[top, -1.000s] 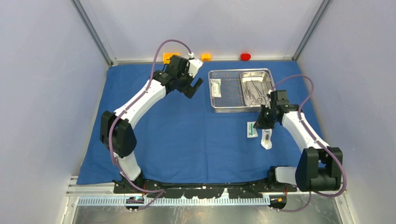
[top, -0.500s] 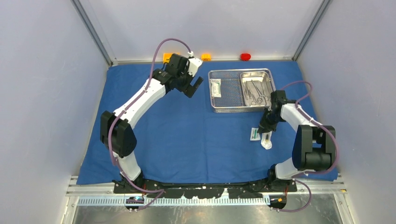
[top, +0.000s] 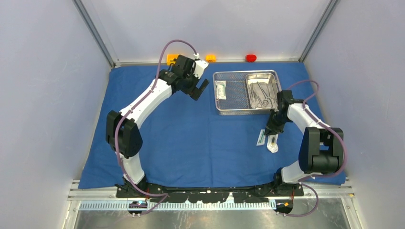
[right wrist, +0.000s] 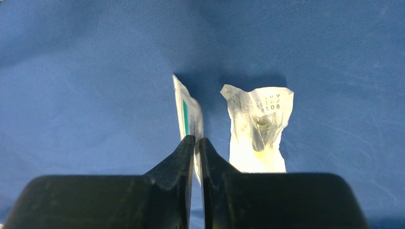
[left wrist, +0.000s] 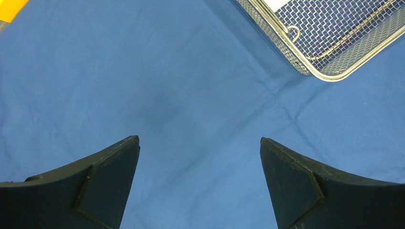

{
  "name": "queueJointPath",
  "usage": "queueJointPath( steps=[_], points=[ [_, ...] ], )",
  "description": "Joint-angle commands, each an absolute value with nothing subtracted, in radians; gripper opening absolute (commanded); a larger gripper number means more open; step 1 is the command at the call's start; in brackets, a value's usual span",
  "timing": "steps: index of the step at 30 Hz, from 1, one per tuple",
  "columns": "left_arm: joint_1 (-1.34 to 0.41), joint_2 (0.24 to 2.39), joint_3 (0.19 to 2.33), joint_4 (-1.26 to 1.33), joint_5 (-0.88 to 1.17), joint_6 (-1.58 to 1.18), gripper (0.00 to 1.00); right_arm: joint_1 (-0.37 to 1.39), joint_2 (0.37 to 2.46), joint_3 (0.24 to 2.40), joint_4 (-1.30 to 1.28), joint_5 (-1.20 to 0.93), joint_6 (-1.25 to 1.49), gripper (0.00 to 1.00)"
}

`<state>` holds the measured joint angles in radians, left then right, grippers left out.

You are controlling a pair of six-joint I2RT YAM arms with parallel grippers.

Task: Open and lay out the surgical kit
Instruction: Place the medical item in the surgical kit, then pick up the medical item from the container.

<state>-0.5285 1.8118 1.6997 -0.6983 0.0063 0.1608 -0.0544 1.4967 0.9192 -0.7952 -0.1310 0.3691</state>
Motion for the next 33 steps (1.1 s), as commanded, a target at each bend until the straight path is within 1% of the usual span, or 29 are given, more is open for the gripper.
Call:
queueJointPath(
  steps=[1, 7, 12, 17, 21, 25, 28, 33],
  points=[
    [-0.524, 1.801, 1.746, -0.701, 0.03, 0.15, 1.0, -0.053, 1.494, 0.96, -0.816, -0.124, 0.356, 0.17],
    [-0.523, 1.794, 1.741, -0.705, 0.028, 0.154, 1.0, -0.049, 1.494, 0.974, -0.824, -0.12, 0.343, 0.23],
    [-0.525, 1.795, 1.743, -0.704, 0.029, 0.152, 1.0, -0.048, 1.453, 1.004, -0.824, -0.094, 0.303, 0.28],
    [-0.524, 1.792, 1.734, -0.7, 0.028, 0.152, 1.0, -0.018, 1.417, 1.047, -0.801, -0.121, 0.265, 0.34],
    [-0.525, 1.776, 1.714, -0.693, 0.025, 0.15, 1.0, 0.072, 1.388, 1.099, -0.732, -0.109, 0.235, 0.37],
    [-0.524, 1.747, 1.688, -0.684, 0.023, 0.15, 1.0, 0.184, 1.366, 1.163, -0.627, -0.043, 0.212, 0.4],
    [-0.524, 1.72, 1.667, -0.666, 0.018, 0.148, 1.0, 0.244, 1.437, 1.264, -0.572, -0.008, 0.211, 0.43],
    [-0.523, 1.681, 1.63, -0.645, 0.015, 0.142, 1.0, 0.282, 1.669, 1.457, -0.539, -0.007, 0.246, 0.47]
  ],
)
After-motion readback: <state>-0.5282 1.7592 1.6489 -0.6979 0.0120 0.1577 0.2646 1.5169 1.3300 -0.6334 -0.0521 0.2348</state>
